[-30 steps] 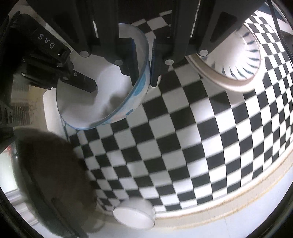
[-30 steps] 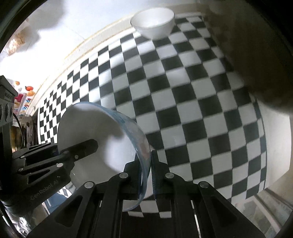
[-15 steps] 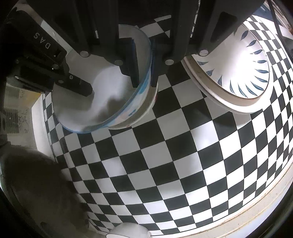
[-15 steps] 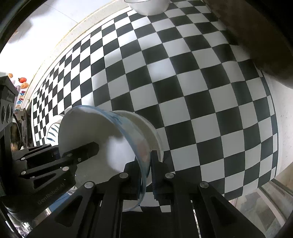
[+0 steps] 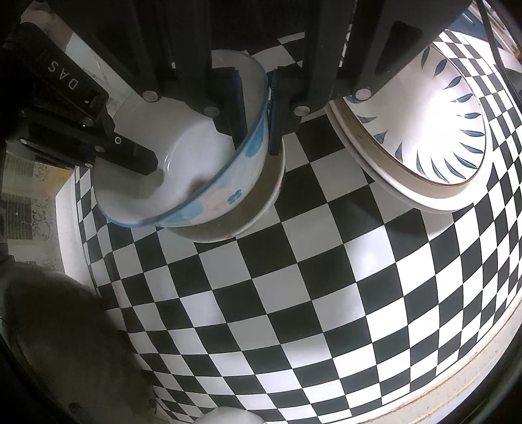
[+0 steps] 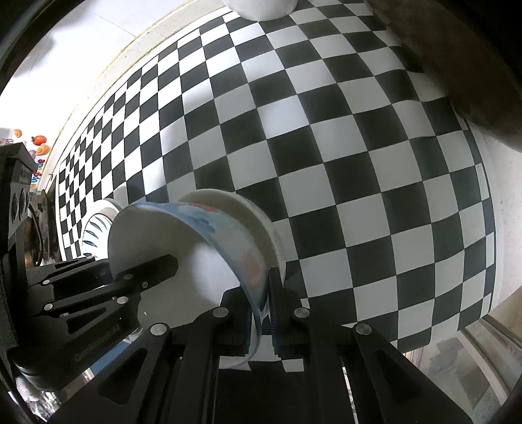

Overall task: Organize plates and bowls
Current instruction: 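Carry the blue-dotted bowl with both grippers and lower it into the white bowl, then open both grippers, move them to the white bowl by the wall and grip it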

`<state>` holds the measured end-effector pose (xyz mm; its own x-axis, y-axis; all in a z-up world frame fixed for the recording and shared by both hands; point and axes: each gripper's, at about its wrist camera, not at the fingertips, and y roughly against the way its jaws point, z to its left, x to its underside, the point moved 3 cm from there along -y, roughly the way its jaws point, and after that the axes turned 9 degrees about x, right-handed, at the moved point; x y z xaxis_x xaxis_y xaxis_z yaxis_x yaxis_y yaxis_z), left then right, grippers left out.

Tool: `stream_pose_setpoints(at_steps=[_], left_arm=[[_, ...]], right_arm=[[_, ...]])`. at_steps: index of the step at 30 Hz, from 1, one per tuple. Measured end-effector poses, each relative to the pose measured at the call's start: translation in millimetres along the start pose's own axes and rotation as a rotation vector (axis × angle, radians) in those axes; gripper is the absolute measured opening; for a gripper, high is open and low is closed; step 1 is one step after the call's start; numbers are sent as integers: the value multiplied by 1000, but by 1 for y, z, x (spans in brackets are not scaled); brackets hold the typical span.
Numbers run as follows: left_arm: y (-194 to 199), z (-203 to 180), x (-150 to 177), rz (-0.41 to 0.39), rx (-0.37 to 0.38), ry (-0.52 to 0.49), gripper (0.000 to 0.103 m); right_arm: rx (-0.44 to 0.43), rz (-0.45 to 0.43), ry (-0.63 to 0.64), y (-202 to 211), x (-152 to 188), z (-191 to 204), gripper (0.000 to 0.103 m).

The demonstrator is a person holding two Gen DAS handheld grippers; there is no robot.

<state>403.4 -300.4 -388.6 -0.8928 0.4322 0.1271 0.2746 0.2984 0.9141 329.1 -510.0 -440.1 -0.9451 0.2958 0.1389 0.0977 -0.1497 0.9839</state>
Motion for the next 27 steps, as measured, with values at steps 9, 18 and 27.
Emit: stream_pose_setpoints(at_steps=[9,18,27], left_arm=[[2,0,0,11,11,15,11],[7,-1,0,6,-10,5,12],[3,2,7,27,-63,11,12]], right_arm=[[2,22,0,-1,2,-1,12],[-3,22,-7,4,3,-7,13],[-41,24,-4,9,8,-6,13]])
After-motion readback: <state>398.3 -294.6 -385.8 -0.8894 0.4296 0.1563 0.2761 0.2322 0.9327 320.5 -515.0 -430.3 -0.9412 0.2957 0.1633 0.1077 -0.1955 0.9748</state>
